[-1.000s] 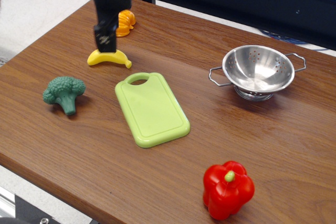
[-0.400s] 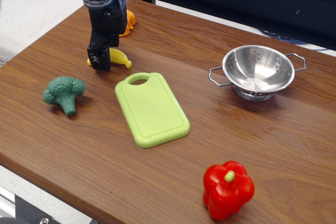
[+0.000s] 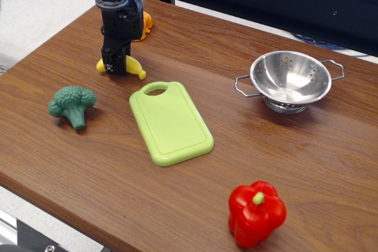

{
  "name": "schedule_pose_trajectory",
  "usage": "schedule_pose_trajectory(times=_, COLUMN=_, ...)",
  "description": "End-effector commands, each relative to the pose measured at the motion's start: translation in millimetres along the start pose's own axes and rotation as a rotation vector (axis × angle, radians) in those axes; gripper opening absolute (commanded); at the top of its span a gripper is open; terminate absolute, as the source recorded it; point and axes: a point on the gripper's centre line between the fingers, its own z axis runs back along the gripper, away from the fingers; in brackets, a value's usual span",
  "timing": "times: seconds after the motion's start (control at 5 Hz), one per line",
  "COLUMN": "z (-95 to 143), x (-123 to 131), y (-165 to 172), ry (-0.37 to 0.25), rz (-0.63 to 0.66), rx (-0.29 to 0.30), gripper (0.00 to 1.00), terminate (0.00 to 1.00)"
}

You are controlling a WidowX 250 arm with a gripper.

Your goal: Put banana in colander

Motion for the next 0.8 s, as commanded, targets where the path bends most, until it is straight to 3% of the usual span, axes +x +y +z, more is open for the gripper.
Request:
schedule_pose_trajectory(times=0.0, z=58, x=41, y=32, ry=-0.008, rz=0.261, rx=0.027, gripper=0.0, terminate=0.0)
schedule_pose_trajectory(times=0.2, z=89, x=74, y=35, ry=-0.073, rz=0.365, rx=0.014, gripper=0.0, terminate=0.0)
schedule_pose_trajectory(times=0.4, z=107, x=116, y=22, ry=-0.091, rz=0.404, rx=-0.044, gripper=0.0, terminate=0.0)
schedule_pose_trajectory(times=0.6, z=107, x=145, y=-2, ry=-0.111, rz=0.333, rx=-0.075, gripper=0.0, terminate=0.0)
